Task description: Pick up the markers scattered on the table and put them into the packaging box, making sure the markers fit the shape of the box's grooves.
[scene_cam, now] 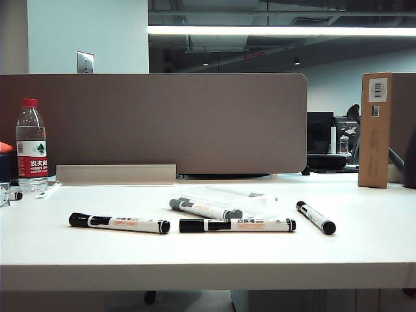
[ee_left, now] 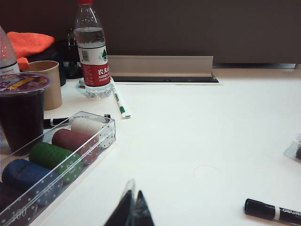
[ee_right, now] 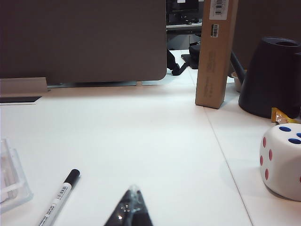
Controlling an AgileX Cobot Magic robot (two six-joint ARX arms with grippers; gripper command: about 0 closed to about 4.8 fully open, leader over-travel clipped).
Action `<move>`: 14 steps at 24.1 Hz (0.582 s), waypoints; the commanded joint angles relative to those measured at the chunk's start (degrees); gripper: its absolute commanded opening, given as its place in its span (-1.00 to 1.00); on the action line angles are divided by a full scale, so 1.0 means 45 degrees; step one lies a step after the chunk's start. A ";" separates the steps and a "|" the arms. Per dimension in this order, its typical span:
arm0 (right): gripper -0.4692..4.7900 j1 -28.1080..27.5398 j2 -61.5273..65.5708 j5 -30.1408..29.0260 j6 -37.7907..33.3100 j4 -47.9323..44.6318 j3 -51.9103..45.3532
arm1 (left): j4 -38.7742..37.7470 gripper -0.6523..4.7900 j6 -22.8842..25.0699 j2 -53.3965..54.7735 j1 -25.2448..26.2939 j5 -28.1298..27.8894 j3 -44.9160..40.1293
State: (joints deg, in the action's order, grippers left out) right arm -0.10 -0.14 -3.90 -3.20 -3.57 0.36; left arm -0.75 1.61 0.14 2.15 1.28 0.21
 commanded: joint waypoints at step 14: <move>-0.83 -0.0015 0.0005 0.0816 -0.3167 -0.1715 -0.0024 | 0.1350 -0.77 -0.4979 0.0000 -0.0010 0.0714 0.0078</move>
State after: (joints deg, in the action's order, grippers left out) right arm -0.10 -0.10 -2.13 -10.37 -7.57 0.36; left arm 2.90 -11.81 0.14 2.11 4.45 0.21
